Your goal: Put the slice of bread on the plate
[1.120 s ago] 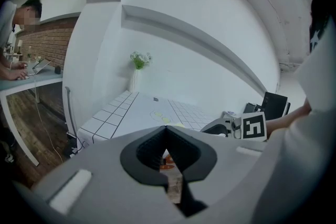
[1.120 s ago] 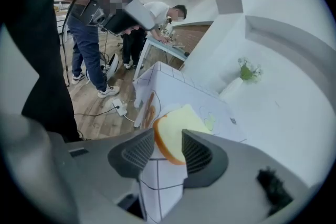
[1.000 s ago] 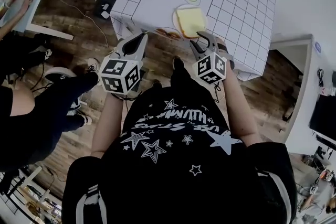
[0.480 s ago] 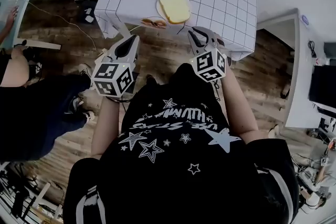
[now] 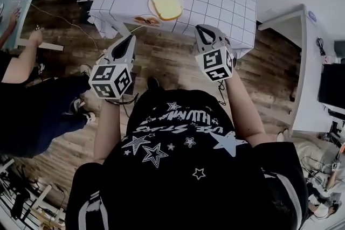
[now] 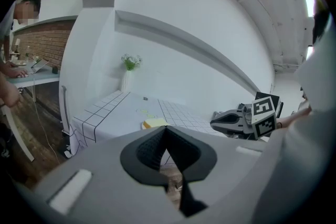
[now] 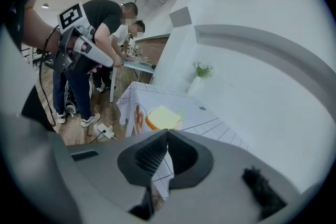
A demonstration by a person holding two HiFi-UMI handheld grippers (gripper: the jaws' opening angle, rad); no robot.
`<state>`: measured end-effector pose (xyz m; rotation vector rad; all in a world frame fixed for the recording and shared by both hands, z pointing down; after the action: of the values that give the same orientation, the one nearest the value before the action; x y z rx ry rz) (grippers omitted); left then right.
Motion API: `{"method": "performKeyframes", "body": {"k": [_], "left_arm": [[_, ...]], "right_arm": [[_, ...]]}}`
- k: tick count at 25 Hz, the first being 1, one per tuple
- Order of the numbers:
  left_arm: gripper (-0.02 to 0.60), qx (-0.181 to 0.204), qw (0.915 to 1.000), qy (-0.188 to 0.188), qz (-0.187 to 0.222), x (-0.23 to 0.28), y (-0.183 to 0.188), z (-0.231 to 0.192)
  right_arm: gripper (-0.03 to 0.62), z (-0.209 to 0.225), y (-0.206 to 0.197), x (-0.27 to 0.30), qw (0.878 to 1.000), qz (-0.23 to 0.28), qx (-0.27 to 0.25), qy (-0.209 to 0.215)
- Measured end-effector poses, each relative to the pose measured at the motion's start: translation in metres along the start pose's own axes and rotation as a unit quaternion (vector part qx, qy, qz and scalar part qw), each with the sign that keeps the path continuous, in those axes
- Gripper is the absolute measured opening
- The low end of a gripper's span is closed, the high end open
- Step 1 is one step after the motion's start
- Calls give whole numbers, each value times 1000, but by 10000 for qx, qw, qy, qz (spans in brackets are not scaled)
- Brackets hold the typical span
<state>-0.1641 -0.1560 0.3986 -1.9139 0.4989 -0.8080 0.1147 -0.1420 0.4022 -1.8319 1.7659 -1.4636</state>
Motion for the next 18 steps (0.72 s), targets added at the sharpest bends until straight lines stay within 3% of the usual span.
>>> {"method": "performKeyframes", "body": {"k": [8,14,18], "left_arm": [[8,138,9997,132,124,1,-15,67],[9,238,9993,226,200,-1,-31,126],[9,254,9993,226,145,-8,-49,172]], "right_arm": [[15,26,-48,-57,9997,123,-22,-200],[15,28,-64,-104,9959,897,32,95],[15,29,-85,-139,9946,1024,109,104]]}}
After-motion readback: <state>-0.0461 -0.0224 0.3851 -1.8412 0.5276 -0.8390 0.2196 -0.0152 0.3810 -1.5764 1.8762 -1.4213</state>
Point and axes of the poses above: the fingertips, and each gripper's own axes: x forward along the fingers, z to its right, y out of its top, the point moved 9 cm from there along -x, backward along the fingers, and after that the axes turned 4 degrees about -y, right-handed, at the moved point
